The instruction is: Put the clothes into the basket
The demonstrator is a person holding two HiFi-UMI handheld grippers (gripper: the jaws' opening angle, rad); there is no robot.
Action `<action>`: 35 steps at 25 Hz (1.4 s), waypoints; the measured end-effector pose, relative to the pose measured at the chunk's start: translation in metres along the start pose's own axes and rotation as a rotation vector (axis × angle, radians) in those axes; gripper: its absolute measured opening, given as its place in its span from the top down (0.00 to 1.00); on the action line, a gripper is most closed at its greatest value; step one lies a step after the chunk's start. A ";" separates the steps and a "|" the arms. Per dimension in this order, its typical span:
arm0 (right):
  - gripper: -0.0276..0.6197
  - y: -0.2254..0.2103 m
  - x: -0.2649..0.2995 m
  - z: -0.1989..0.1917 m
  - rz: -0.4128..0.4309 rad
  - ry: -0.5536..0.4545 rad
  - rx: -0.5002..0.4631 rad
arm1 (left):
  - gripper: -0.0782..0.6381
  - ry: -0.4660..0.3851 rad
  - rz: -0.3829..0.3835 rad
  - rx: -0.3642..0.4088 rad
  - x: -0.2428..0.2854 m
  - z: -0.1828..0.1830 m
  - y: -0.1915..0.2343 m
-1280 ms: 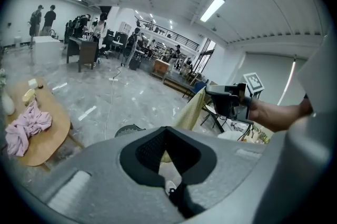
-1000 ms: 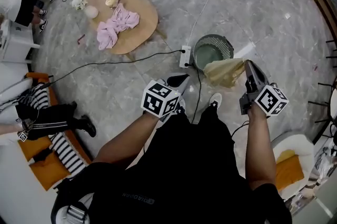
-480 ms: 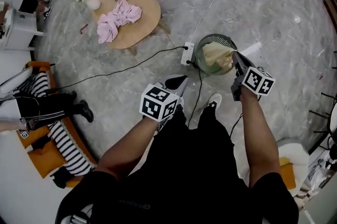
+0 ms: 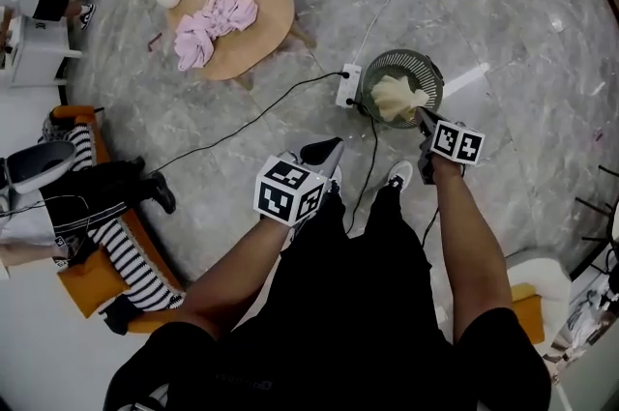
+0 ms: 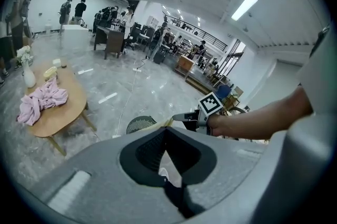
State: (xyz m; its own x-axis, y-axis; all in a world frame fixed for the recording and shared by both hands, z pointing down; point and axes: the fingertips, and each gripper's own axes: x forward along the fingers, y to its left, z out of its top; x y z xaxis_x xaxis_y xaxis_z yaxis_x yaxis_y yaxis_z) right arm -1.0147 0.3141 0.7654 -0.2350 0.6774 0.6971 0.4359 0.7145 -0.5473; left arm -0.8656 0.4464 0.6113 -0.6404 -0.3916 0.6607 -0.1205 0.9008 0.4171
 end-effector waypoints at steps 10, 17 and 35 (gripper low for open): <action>0.92 -0.019 -0.022 -0.123 -0.050 0.154 0.076 | 0.89 0.025 -0.046 0.027 0.009 -0.006 -0.008; 0.92 -0.012 -0.033 -0.171 -0.089 0.239 0.032 | 0.89 0.029 -0.096 0.081 -0.001 -0.007 -0.010; 0.92 -0.016 -0.037 -0.278 -0.189 0.263 0.169 | 0.89 0.122 -0.123 0.161 -0.030 -0.071 -0.001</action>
State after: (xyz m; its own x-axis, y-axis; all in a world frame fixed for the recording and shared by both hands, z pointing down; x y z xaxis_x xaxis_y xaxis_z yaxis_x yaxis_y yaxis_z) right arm -0.7712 0.2295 0.8772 -0.0566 0.4781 0.8765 0.2516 0.8564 -0.4509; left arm -0.7918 0.4436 0.6352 -0.5185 -0.5109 0.6857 -0.3171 0.8596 0.4007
